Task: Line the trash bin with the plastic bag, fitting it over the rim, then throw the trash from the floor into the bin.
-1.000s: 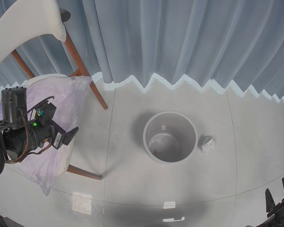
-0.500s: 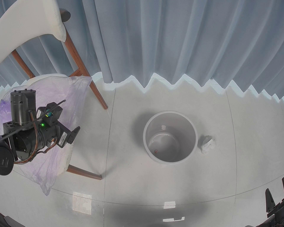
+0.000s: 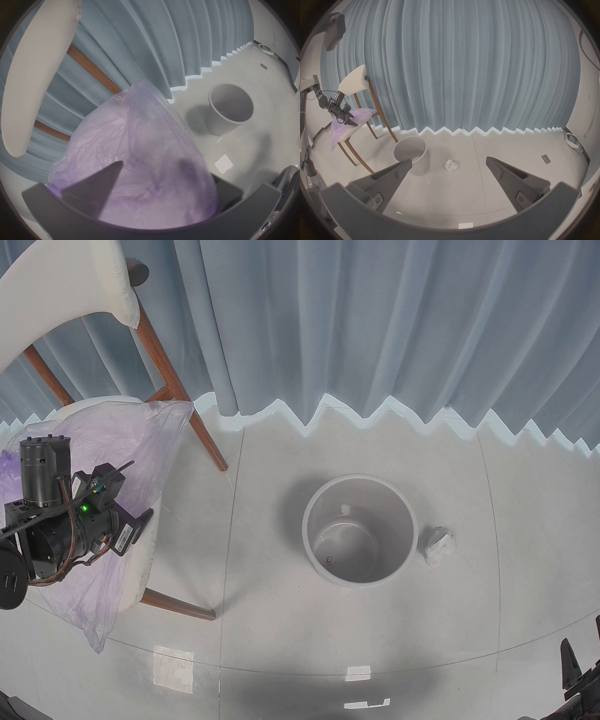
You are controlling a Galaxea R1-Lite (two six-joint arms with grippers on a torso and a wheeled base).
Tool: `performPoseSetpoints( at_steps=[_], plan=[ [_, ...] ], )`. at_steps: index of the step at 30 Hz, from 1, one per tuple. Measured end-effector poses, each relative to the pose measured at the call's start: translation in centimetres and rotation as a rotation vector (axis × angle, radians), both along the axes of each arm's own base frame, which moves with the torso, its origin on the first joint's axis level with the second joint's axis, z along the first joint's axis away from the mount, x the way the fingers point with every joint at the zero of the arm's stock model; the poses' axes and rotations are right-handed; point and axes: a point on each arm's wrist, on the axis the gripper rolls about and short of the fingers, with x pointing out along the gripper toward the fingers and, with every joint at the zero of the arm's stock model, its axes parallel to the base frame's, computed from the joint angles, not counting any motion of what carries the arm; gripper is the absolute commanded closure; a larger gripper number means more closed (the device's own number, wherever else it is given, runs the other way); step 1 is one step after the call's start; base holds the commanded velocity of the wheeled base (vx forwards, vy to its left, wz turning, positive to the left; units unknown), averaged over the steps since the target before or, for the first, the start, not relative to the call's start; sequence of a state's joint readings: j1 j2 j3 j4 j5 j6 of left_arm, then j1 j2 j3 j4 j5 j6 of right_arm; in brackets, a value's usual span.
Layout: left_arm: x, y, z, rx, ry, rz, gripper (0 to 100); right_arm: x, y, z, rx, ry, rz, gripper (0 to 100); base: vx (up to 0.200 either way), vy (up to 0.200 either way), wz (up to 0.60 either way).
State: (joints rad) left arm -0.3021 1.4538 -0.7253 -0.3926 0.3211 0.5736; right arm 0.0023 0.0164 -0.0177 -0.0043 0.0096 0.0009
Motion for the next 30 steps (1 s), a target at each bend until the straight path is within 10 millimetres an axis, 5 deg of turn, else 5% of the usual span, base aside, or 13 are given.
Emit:
performPoseSetpoints(
  at_steps=[16, 24, 30],
  plan=[
    [-1.9, 0.3, 1.3, -0.105, -0.038, -0.122, 100, 0.0, 0.0, 0.0, 0.0, 0.0, 0.0, 0, 0.0, 0.0, 0.0],
    [-2.3, -0.5, 4.5, -0.296, -0.12, -0.195, 100, 0.0, 0.0, 0.0, -0.001, 0.0, 0.002, 0, 0.0, 0.0, 0.0],
    [-2.5, -2.9, 6.9, -0.483, -0.147, -0.322, 100, 0.0, 0.0, 0.0, -0.001, 0.001, 0.001, 0, 0.0, 0.0, 0.0]
  ],
)
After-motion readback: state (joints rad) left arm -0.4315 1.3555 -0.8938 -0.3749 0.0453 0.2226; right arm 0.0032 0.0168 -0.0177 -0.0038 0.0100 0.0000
